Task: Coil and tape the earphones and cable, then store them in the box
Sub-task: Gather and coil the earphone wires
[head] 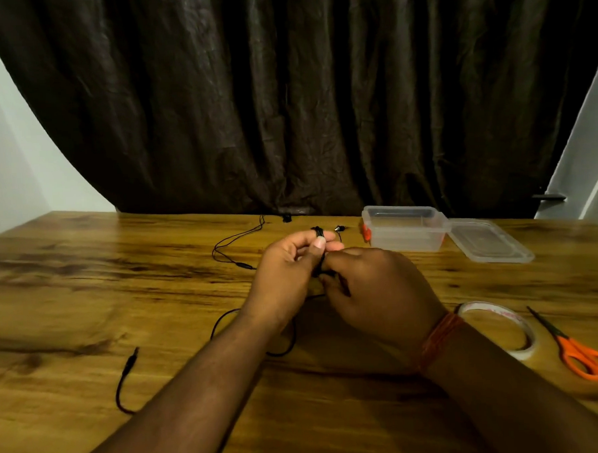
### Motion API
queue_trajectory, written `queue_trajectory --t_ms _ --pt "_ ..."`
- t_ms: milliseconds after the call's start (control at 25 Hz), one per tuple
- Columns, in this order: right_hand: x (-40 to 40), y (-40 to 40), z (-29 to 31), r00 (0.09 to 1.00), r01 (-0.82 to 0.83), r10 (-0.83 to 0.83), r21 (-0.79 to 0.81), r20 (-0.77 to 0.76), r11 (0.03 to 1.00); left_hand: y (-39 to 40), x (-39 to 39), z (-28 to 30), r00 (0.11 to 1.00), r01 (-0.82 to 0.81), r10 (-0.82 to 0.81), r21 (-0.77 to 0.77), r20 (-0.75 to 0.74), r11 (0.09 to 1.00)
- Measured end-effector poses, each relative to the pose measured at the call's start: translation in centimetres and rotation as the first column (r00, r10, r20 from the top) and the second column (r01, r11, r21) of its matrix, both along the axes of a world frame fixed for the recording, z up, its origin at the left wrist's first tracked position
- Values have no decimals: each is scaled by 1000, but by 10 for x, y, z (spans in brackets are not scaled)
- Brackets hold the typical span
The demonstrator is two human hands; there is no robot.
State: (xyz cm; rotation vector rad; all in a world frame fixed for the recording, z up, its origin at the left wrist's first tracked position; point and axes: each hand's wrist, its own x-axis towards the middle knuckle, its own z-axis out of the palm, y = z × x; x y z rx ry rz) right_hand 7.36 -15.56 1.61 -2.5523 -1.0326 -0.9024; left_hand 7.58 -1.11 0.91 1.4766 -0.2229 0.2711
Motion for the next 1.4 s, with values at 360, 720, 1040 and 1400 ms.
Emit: queue_trajectory --t_ms 360,720,1040,1400 --pt "23 -20 9 995 59 -59 5 79 998 -1 -3 -1 980 191 -179 179 -84 965" --pt "36 -10 -14 944 -47 187 449 -272 892 1 -10 7 919 379 -393 -254 -7 890" --pt "14 7 -24 947 -24 68 143 -314 990 2 -5 12 970 242 -227 -459 88 855" --pt "7 6 -15 989 -19 35 114 -144 993 7 6 6 998 -19 40 -335 57 942"
